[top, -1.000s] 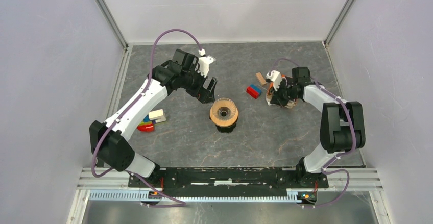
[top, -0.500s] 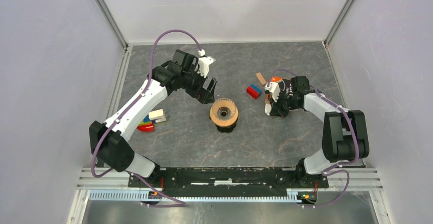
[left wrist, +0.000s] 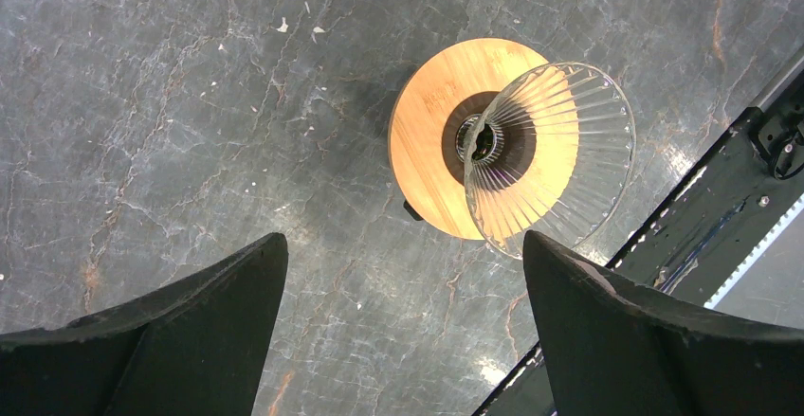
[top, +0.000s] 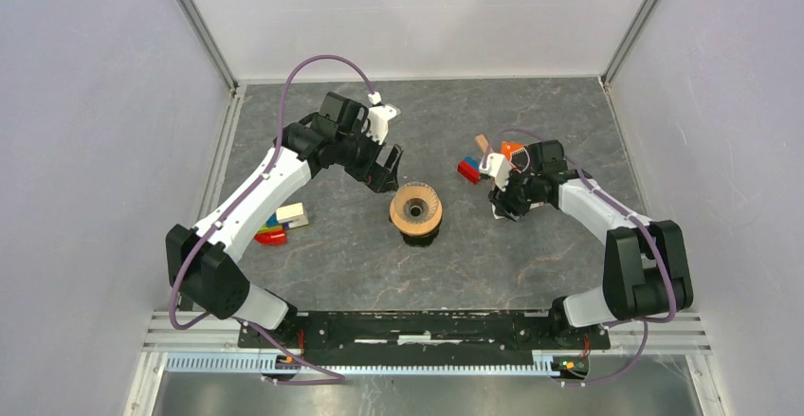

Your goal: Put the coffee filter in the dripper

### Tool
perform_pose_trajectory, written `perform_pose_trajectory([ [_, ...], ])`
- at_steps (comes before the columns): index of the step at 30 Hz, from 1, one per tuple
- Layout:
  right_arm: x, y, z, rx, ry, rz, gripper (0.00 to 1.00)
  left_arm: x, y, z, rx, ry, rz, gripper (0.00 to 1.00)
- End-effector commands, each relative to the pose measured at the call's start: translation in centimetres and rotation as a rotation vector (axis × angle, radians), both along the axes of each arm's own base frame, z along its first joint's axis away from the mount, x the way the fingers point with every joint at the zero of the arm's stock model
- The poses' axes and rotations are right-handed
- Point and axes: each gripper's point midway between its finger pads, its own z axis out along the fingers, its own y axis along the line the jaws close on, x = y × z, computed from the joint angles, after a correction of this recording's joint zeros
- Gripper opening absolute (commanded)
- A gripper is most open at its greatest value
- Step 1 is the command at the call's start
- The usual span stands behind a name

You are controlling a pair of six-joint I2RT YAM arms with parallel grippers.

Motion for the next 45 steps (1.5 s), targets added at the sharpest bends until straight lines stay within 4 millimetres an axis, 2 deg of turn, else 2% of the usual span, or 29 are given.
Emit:
perform_pose_trajectory([
  [1,0.1,0.0,0.1,-0.106,-0.094,0.043,0.59,1.0,0.0,0.9,0.000,-0.060,-0.023,1.00],
  [5,0.5,-0.2,-0.2,-0.160,-0.130,0.029,0.63,1.0,0.0,0.9,-0.001,-0.058,-0.023,1.00],
  [13,1.1,0.5,-1.3,-0.232,-0.170,0.048,0.62,1.1,-0.1,0.8,0.000,-0.059,-0.022,1.00],
  [17,1.3,0.6,-2.0,-0.250,-0.169,0.051,0.58,1.0,0.0,0.8,0.001,-0.056,-0.023,1.00],
  [27,1.9,0.8,-1.5,-0.245,-0.171,0.048,0.35,0.9,0.1,0.6,0.007,-0.058,-0.024,1.00],
  [29,1.9,0.9,-1.5,-0.240,-0.163,0.052,0.33,0.9,0.2,0.6,0.009,-0.059,-0.024,1.00],
  [35,2.0,1.4,-0.8,-0.204,-0.147,0.045,0.32,0.8,0.3,0.7,0.010,-0.063,-0.023,1.00],
  [39,1.9,1.5,-0.2,-0.159,-0.119,0.038,0.41,0.8,0.4,0.7,0.012,-0.068,-0.026,1.00],
  [45,2.1,1.2,0.0,-0.142,-0.107,0.030,0.43,0.8,0.3,0.7,0.012,-0.066,-0.026,1.00],
])
